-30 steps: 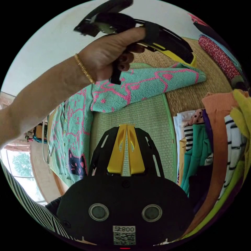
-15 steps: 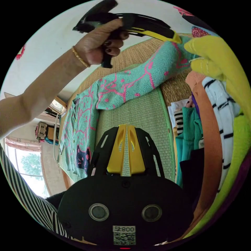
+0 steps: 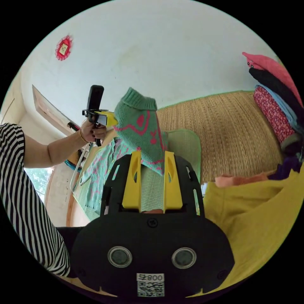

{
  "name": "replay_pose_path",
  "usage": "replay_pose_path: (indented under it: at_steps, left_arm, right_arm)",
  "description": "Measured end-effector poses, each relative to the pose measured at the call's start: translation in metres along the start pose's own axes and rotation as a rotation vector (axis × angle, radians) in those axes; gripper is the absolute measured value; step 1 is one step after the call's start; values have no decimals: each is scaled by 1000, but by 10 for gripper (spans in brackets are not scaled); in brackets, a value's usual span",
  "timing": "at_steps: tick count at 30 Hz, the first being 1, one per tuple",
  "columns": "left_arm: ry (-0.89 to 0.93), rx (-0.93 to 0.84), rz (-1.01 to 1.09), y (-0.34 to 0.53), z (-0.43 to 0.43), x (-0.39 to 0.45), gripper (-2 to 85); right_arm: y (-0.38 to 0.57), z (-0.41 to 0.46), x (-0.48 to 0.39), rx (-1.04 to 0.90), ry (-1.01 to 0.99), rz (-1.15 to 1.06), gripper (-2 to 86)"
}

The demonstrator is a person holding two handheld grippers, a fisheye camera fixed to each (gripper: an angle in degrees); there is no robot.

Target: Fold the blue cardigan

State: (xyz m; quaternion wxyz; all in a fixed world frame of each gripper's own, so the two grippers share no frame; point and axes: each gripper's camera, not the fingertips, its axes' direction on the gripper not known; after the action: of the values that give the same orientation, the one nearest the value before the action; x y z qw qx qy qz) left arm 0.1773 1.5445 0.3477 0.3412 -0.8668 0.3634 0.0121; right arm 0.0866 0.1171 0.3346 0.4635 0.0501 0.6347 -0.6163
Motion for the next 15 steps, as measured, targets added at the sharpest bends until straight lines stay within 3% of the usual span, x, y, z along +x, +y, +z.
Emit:
replay_pose_path:
  at_steps: [15]
  left_arm:
    - [208,1,85,32,-75,8,23]
  right_arm:
    - [-74,52,28,-125,-752,-211,123]
